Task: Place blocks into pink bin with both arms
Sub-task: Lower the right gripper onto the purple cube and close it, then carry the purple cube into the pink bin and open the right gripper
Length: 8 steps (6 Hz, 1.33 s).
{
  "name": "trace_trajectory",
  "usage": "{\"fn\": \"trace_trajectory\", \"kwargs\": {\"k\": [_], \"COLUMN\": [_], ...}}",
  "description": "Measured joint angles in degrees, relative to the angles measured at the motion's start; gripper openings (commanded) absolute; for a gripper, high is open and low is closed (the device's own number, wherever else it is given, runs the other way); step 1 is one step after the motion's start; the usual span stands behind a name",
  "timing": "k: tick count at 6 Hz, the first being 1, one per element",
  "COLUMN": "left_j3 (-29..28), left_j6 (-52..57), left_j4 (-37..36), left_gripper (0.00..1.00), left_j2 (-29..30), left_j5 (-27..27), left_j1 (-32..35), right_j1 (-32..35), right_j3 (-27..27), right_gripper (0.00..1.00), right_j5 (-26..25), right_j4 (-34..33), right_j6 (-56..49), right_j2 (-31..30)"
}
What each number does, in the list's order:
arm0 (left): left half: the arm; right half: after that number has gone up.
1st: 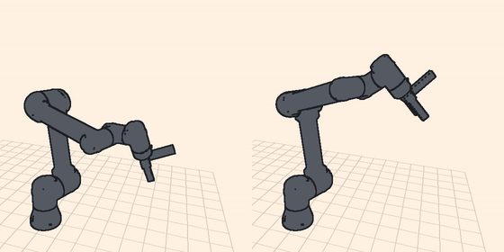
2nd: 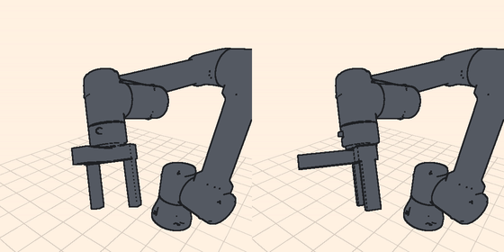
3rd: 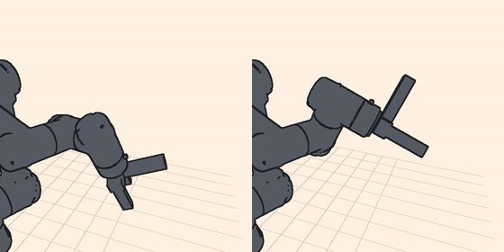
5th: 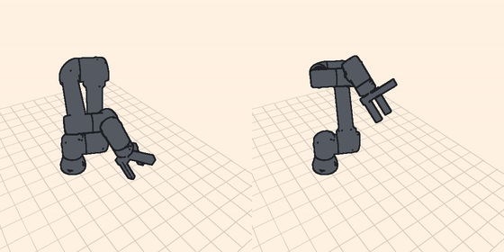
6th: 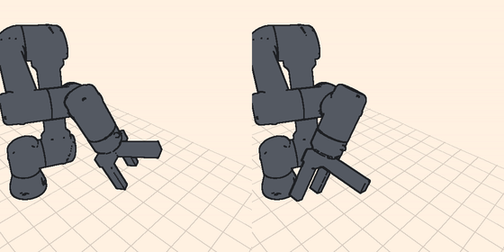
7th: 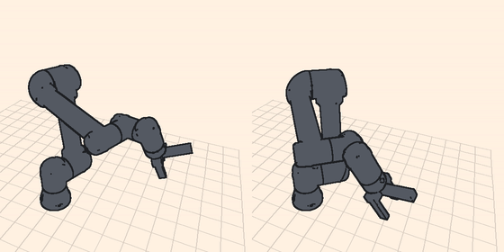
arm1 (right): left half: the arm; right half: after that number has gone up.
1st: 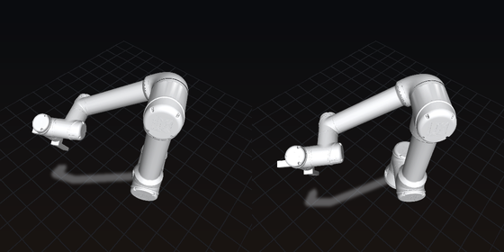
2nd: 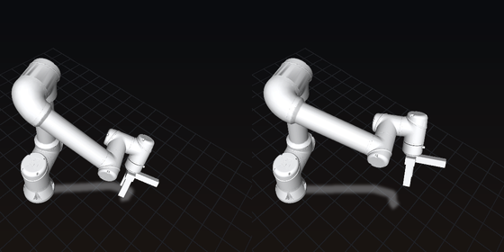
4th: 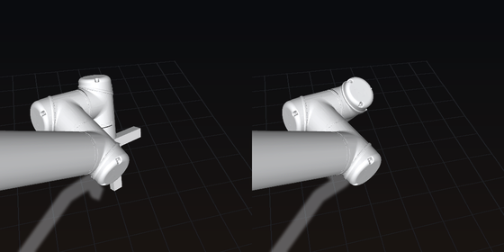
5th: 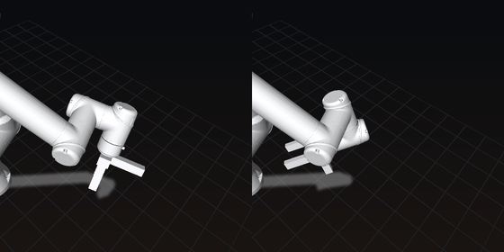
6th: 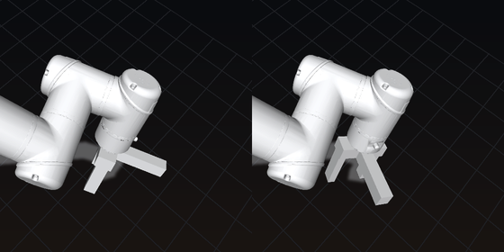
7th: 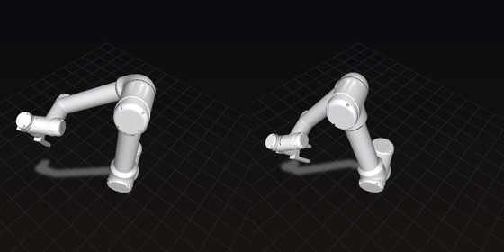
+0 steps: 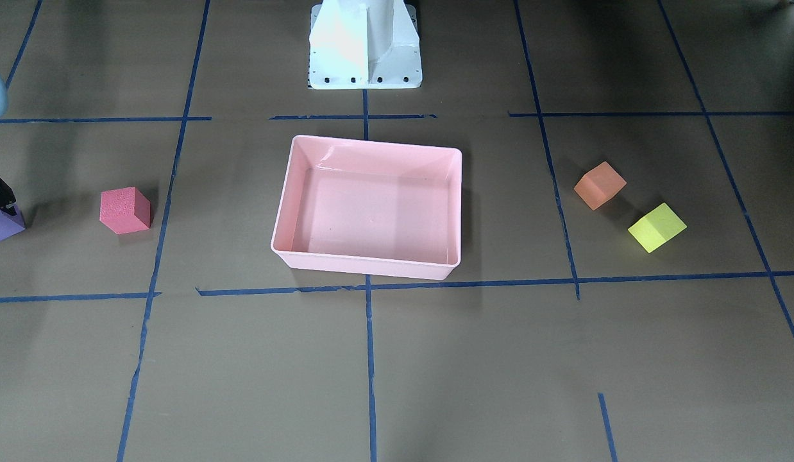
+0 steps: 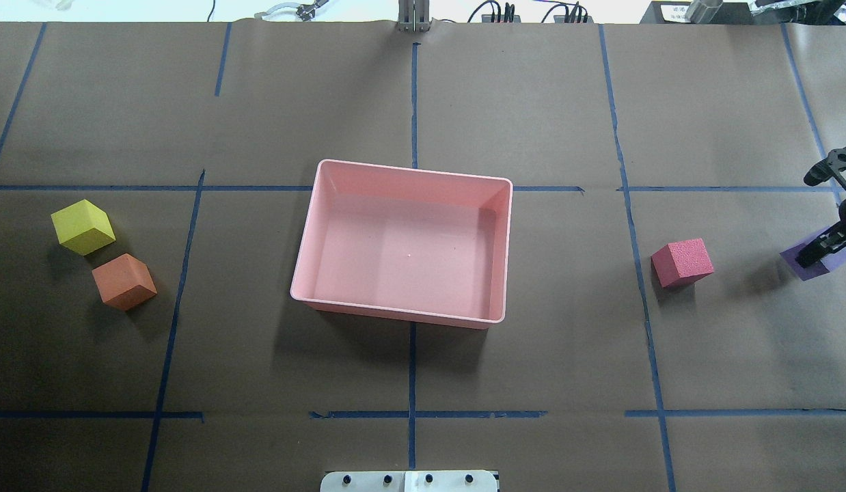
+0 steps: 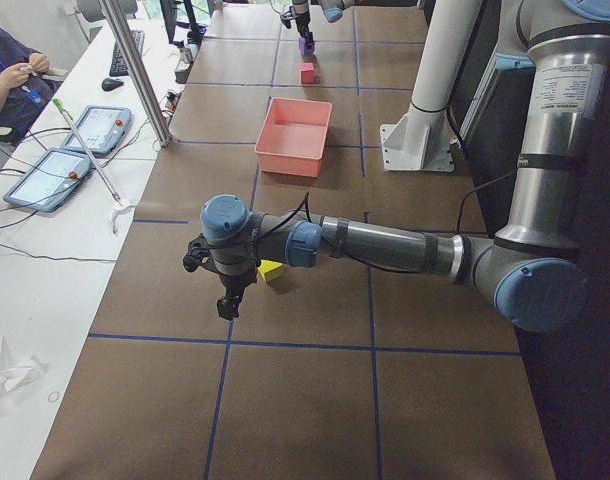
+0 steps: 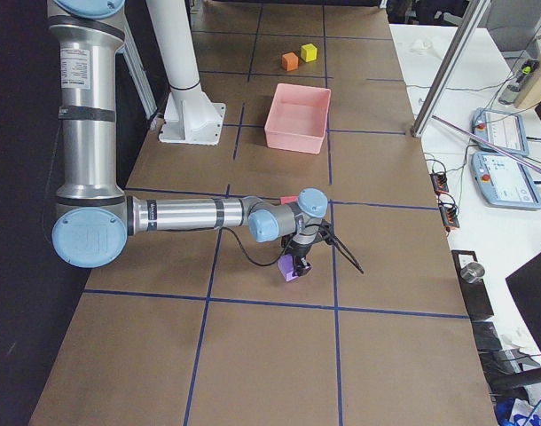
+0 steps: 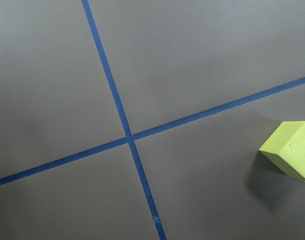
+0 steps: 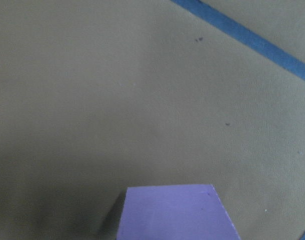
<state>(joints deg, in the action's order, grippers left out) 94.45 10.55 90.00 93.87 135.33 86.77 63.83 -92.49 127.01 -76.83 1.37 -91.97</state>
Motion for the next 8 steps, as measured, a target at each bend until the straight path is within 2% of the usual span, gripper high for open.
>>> {"fn": "trace_trajectory", "kwargs": {"k": [1, 3, 4, 6, 7, 8], "left_j3": [0.07, 0.11, 0.15, 0.2, 0.21, 0.21], "left_j6": [0.0, 0.0, -0.02, -0.08, -0.09, -0.09], "left_j4": [0.0, 0.0, 0.0, 0.0, 0.0, 0.0], "left_gripper": [1.0, 1.0, 1.0, 1.0, 1.0, 1.0], "left_j2": [0.0, 0.0, 0.0, 0.0, 0.0, 0.0], "left_j5": [-0.02, 0.02, 0.02, 0.02, 0.02, 0.02], "left_j1": [-0.02, 0.01, 0.02, 0.03, 0.03, 0.02], "right_j1": [0.1, -1.19, -4.66, -16.27, -21.28, -25.49], "right_j3": [-4.33, -15.21, -18.11, -17.67, -14.53, -10.65], "right_gripper": [0.27, 0.28, 0.28, 0.29, 0.37, 0.67], "right_j5": [0.36, 1.27, 1.51, -1.59, -4.4, -7.23], "right_j4": [-2.38, -15.56, -22.0, -27.25, -27.54, -27.51], "right_j6": [3.76, 17.26, 26.64, 50.47, 61.03, 68.81], "right_j2": [0.7, 7.37, 13.93, 28.64, 35.82, 41.79]}}
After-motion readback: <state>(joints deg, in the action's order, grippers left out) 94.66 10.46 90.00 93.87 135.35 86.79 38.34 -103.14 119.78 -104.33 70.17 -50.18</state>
